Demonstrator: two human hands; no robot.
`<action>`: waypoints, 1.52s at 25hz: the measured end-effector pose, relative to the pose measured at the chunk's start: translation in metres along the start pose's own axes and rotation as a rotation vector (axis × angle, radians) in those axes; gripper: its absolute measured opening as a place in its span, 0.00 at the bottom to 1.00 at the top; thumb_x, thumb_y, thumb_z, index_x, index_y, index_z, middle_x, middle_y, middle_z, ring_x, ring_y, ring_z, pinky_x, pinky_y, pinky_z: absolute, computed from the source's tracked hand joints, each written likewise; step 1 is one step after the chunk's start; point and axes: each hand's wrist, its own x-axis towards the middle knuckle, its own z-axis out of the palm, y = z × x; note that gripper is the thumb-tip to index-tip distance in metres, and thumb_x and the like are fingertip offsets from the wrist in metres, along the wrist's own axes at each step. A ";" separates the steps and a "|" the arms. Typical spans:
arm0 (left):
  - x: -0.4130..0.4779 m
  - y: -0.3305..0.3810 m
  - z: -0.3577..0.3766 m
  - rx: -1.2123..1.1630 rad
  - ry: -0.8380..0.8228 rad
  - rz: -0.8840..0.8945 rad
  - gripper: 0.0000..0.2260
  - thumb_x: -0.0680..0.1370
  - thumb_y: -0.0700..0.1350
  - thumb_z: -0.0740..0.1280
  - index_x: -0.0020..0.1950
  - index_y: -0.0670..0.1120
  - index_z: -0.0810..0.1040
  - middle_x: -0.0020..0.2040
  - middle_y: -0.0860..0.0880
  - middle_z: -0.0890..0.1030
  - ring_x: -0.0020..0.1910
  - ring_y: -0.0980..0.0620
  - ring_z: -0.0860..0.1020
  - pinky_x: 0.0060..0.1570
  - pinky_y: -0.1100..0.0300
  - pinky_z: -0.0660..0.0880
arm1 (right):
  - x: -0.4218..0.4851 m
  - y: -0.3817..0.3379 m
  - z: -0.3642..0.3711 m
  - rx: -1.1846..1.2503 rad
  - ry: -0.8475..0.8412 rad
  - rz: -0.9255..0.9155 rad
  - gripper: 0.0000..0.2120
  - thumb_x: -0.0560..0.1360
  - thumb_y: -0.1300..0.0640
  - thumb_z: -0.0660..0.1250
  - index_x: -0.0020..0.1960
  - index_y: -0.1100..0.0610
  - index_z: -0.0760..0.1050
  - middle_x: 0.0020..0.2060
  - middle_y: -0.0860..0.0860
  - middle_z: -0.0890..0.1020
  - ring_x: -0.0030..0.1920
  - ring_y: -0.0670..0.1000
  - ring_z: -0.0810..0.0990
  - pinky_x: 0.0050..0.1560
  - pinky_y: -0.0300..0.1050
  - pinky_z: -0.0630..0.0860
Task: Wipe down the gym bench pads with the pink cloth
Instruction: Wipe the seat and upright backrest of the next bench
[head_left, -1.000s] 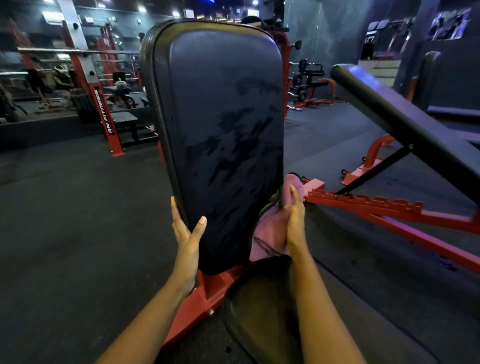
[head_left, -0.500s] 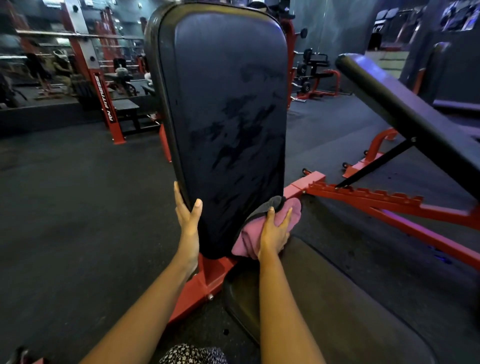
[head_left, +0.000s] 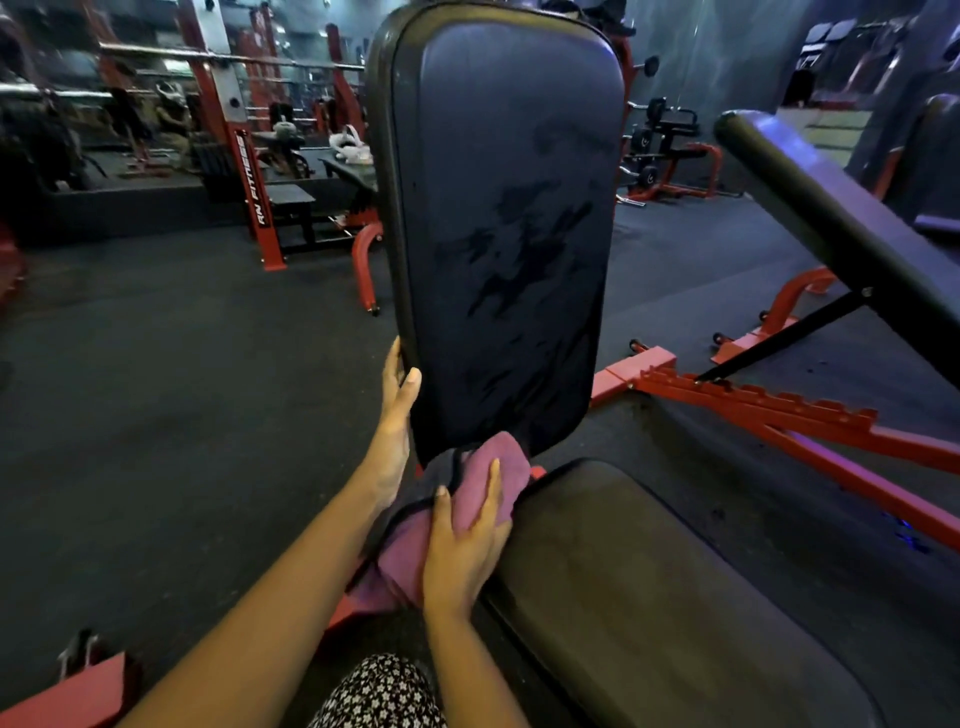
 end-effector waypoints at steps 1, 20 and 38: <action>-0.001 0.005 -0.007 0.010 0.002 -0.015 0.21 0.75 0.59 0.58 0.69 0.62 0.61 0.73 0.54 0.65 0.71 0.56 0.65 0.72 0.53 0.61 | 0.000 -0.005 -0.008 -0.059 -0.004 -0.159 0.30 0.69 0.40 0.66 0.68 0.31 0.58 0.59 0.58 0.73 0.57 0.59 0.76 0.56 0.44 0.70; -0.018 0.018 -0.050 0.030 0.509 -0.008 0.17 0.81 0.52 0.56 0.68 0.51 0.70 0.69 0.50 0.71 0.68 0.53 0.69 0.67 0.57 0.63 | 0.104 -0.062 -0.005 -0.811 -0.242 -1.774 0.02 0.68 0.55 0.71 0.40 0.50 0.80 0.60 0.53 0.79 0.53 0.57 0.70 0.44 0.52 0.66; 0.113 0.080 0.018 -0.132 0.022 0.060 0.31 0.71 0.73 0.57 0.71 0.63 0.63 0.74 0.56 0.65 0.73 0.49 0.63 0.72 0.44 0.56 | 0.212 -0.349 -0.029 -0.565 -0.102 -1.249 0.25 0.65 0.36 0.52 0.58 0.36 0.75 0.54 0.52 0.78 0.54 0.57 0.74 0.56 0.51 0.73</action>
